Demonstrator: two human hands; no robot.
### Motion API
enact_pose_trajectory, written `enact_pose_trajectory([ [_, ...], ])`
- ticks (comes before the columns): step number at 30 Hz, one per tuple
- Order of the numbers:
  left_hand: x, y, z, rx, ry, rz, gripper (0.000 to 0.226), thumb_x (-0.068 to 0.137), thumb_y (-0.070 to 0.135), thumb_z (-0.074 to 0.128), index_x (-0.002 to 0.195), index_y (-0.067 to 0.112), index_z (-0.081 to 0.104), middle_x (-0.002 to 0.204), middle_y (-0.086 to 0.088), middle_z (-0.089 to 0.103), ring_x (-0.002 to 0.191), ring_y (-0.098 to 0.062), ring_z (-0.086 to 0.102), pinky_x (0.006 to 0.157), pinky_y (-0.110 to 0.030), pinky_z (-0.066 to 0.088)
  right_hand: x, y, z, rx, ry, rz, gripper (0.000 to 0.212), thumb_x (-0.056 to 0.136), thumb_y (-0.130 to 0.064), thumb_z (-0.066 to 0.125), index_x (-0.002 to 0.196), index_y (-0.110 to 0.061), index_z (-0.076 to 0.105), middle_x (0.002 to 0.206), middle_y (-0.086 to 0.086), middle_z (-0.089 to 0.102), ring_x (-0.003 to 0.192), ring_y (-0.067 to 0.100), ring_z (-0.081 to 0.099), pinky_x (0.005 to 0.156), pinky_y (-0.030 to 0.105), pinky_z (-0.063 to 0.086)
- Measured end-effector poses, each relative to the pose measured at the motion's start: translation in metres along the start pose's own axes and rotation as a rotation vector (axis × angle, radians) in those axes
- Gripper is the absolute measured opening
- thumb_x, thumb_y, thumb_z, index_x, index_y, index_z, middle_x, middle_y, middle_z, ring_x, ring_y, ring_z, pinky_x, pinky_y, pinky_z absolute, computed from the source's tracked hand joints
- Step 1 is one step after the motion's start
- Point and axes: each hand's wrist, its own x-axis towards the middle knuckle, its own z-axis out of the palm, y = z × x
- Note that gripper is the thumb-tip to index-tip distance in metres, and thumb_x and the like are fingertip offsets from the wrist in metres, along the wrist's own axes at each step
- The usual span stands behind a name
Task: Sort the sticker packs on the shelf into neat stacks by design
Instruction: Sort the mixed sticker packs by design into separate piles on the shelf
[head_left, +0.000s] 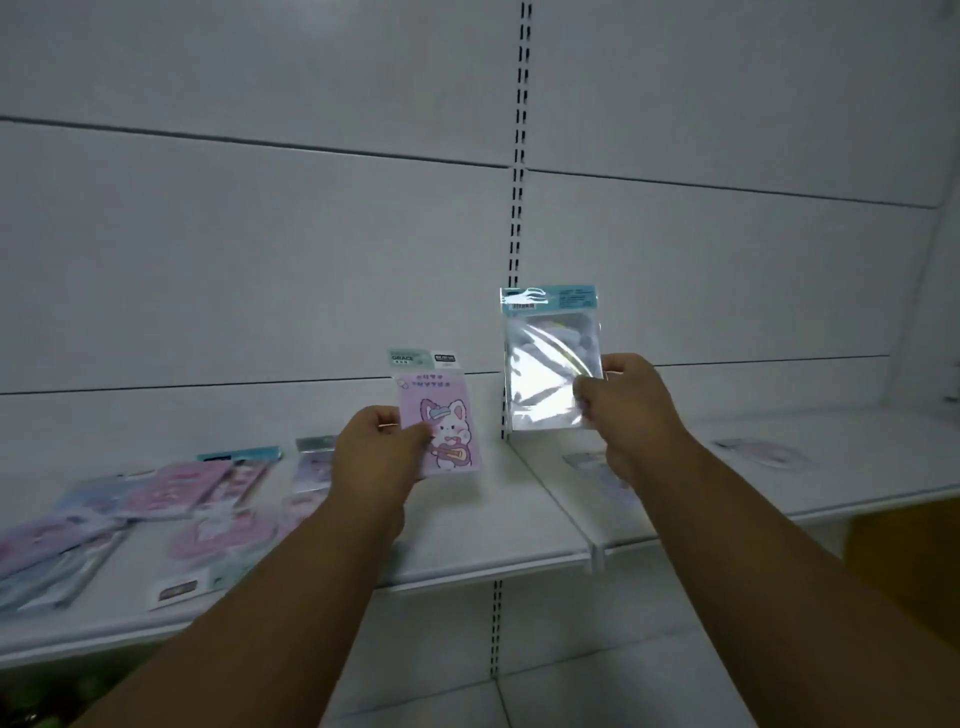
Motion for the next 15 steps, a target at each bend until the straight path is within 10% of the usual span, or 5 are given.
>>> enact_pose_trajectory([
  [4,-0.006,-0.013,0.082,0.079,-0.142,-0.062,0.015,0.085,0.014,0.073,0.092,0.009,0.060,0.087,-0.009,0.071,0.065,-0.019,0.073,0.048,-0.025,0.057,0.018,0.000,-0.066,0.025,-0.011,-0.021,0.015,0.078,-0.007,0.063,0.083,-0.020,0.065,0.087,0.011,0.073,0.082,0.033,0.072,0.079,0.050,0.059],
  [15,-0.012,-0.057,0.239,0.429,-0.105,-0.170,0.019,0.075,0.012,0.078,0.080,-0.001,0.065,0.082,-0.021,0.072,0.075,-0.033,0.073,0.073,-0.047,0.062,0.103,0.046,-0.175,0.071,-0.155,0.002,0.019,0.081,-0.005,0.066,0.091,-0.018,0.058,0.093,0.011,0.072,0.078,0.025,0.073,0.068,0.039,0.061],
])
